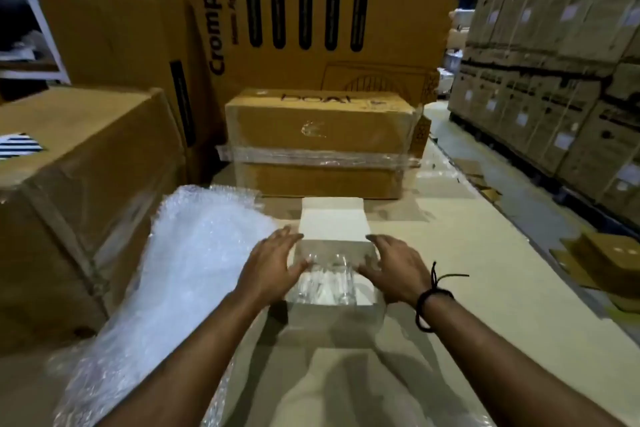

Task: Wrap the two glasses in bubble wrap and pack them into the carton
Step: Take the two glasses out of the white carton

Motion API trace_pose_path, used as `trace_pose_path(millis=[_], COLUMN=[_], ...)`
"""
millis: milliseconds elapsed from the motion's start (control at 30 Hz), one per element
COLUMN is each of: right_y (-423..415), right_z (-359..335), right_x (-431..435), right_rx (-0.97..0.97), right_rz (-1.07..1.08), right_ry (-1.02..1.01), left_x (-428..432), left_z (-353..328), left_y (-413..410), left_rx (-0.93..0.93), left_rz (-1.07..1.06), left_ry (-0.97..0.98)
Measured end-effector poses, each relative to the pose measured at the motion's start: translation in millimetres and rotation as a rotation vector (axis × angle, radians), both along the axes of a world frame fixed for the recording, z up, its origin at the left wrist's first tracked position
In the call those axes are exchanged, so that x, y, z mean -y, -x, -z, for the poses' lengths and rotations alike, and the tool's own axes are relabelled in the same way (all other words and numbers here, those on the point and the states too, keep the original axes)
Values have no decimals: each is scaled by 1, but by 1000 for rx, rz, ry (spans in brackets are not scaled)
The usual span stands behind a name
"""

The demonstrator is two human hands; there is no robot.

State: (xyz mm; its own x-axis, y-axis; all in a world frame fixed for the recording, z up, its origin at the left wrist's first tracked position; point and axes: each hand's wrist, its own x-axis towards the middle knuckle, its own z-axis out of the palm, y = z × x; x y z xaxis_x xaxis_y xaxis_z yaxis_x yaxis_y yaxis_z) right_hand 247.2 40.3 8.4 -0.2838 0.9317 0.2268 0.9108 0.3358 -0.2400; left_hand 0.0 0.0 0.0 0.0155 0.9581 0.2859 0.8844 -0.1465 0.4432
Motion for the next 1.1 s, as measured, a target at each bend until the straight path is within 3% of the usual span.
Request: trace_pose_path(millis=[133,267,467,667,800,933,1033,1100], right_y=[-6,-1,14,48,52,50,49,46], right_z=[40,41,27,21,20,18,16,14], right_x=[8,-4,-21,-42,-44,-38,-30,-23], right_rx=[24,-21,293,437,499,390,274,211], right_rz=[27,38,52,48,62,77,90,116], right_ry=[210,187,25,158,212,217,175,146], left_x=[7,-6,-34,-55,-61,-53,-44,-37], left_z=[38,46,27,21,17,17,20,24], left_y=[-6,-4,-15,-34,-35,-26,-16,-10], left_rx=[-61,-41,-435,-631,-622,-539,-372,-146], left_rz=[38,14,-73,-121,-115,-107,-83,-61], left_ry=[192,192,137,259,248,121,-36,-87])
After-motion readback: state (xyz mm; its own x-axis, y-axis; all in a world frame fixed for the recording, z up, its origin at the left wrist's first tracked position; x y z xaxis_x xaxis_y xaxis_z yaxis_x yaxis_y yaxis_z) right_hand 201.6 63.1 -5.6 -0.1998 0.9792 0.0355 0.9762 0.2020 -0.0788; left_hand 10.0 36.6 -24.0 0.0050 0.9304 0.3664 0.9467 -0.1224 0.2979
